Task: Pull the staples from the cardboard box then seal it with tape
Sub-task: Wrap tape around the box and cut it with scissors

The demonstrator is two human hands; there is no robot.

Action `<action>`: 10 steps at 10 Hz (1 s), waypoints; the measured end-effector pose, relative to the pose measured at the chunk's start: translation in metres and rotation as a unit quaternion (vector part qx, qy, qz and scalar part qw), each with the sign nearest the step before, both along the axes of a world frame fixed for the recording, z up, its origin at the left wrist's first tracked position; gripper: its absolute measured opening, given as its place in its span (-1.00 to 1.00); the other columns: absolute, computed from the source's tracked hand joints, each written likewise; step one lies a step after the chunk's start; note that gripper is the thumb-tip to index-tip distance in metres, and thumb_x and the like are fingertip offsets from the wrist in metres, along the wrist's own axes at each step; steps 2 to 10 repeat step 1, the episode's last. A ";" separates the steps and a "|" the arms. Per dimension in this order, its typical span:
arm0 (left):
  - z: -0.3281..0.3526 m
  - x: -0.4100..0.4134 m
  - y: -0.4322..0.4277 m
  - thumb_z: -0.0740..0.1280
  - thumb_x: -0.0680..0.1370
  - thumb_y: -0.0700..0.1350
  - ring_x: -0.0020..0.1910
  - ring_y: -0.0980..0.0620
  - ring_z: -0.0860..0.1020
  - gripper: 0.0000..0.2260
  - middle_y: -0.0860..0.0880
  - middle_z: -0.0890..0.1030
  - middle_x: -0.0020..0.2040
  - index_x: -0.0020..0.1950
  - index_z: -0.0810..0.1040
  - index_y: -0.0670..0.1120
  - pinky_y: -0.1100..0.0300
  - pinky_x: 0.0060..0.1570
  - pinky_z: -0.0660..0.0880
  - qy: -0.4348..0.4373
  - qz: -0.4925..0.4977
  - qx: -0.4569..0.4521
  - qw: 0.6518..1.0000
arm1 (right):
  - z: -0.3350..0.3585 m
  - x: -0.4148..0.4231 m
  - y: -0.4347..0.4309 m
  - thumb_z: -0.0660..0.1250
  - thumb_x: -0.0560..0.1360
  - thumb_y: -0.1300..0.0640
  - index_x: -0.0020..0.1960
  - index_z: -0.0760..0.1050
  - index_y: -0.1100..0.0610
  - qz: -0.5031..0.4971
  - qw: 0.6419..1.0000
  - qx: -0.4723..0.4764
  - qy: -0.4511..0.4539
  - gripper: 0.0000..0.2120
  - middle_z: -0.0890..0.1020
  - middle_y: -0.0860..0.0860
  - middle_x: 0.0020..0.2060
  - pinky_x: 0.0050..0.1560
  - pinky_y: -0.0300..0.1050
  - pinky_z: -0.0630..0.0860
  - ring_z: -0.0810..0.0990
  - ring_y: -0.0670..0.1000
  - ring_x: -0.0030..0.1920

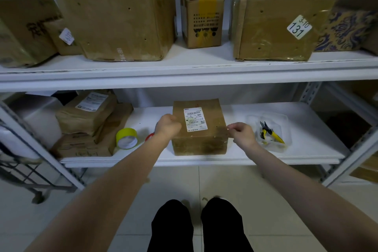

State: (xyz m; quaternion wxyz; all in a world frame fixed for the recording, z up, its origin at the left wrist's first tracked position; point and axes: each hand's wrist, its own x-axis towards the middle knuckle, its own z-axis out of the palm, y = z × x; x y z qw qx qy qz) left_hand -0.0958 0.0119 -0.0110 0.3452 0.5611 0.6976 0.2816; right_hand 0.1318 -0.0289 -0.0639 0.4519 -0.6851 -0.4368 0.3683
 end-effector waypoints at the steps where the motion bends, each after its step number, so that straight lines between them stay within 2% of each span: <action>1: 0.024 0.007 -0.010 0.27 0.49 -0.25 0.15 -0.12 0.54 -0.81 -0.10 0.59 0.07 0.07 0.57 -0.10 0.11 0.10 0.48 -0.010 -0.013 0.025 1.000 | 0.019 -0.006 -0.008 0.20 0.59 0.21 -0.07 0.54 0.16 0.000 0.999 0.034 0.034 -0.85 0.62 0.08 -0.18 -0.14 -0.13 0.51 0.62 0.11 -0.08; 10: 0.024 0.007 -0.010 0.27 0.49 -0.25 0.15 -0.12 0.54 -0.81 -0.10 0.59 0.07 0.07 0.57 -0.10 0.11 0.10 0.48 -0.010 -0.013 0.025 1.000 | 0.019 -0.006 -0.008 0.20 0.59 0.21 -0.07 0.54 0.16 0.000 0.999 0.034 0.034 -0.85 0.62 0.08 -0.18 -0.14 -0.13 0.51 0.62 0.11 -0.08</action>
